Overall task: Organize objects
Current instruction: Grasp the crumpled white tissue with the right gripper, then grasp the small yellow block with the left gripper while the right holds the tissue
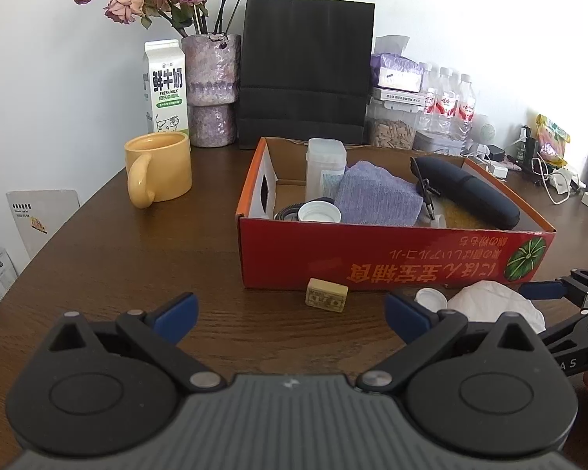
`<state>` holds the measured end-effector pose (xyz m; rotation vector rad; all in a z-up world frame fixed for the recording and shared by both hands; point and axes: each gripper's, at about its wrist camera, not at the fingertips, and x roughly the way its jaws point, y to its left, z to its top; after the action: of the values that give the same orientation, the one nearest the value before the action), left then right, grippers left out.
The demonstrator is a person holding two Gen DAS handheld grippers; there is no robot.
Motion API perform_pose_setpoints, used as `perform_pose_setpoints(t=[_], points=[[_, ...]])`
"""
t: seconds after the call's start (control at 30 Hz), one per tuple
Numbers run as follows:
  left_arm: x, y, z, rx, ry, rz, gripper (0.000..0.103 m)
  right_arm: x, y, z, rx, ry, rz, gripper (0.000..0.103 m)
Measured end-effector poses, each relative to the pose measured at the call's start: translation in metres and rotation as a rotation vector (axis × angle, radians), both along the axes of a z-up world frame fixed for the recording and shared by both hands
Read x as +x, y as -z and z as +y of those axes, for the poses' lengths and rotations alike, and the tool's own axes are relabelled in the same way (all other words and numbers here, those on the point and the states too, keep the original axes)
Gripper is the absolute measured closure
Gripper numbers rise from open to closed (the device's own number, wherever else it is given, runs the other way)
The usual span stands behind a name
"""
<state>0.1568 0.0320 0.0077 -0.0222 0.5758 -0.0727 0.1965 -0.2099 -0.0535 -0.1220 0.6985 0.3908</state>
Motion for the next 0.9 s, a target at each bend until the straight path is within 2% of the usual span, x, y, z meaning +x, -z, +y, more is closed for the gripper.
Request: perform_pose_setpoints(t=[0.03,0.13,0.3,0.37,0.43,0.67,0.9], points=[[0.0,0.001,0.0,0.0,0.0,0.002,0.0,-0.001,0.0,0.0,0.002,-0.001,-0.003,0.003],[0.001,0.002,0.0,0.0,-0.003,0.007,0.0,-0.004,-0.002,0.0,0.012,-0.01,-0.023,0.022],[0.001,0.003,0.0,-0.001,-0.003,0.009,0.0,-0.008,-0.004,0.001,0.013,-0.013,-0.041,0.028],[0.001,0.003,0.0,-0.001,-0.004,0.01,0.0,-0.01,-0.005,-0.001,0.03,-0.02,-0.047,0.044],[0.002,0.005,-0.001,-0.001,-0.004,0.012,0.0,-0.013,-0.006,-0.003,0.059,-0.025,-0.051,0.044],[0.011,0.011,-0.004,-0.001,-0.009,0.028,0.0,-0.034,-0.016,-0.013,0.099,0.026,-0.178,0.043],[0.031,0.022,-0.011,0.017,-0.006,0.058,0.0,-0.052,-0.023,-0.032,0.158,0.105,-0.266,0.043]])
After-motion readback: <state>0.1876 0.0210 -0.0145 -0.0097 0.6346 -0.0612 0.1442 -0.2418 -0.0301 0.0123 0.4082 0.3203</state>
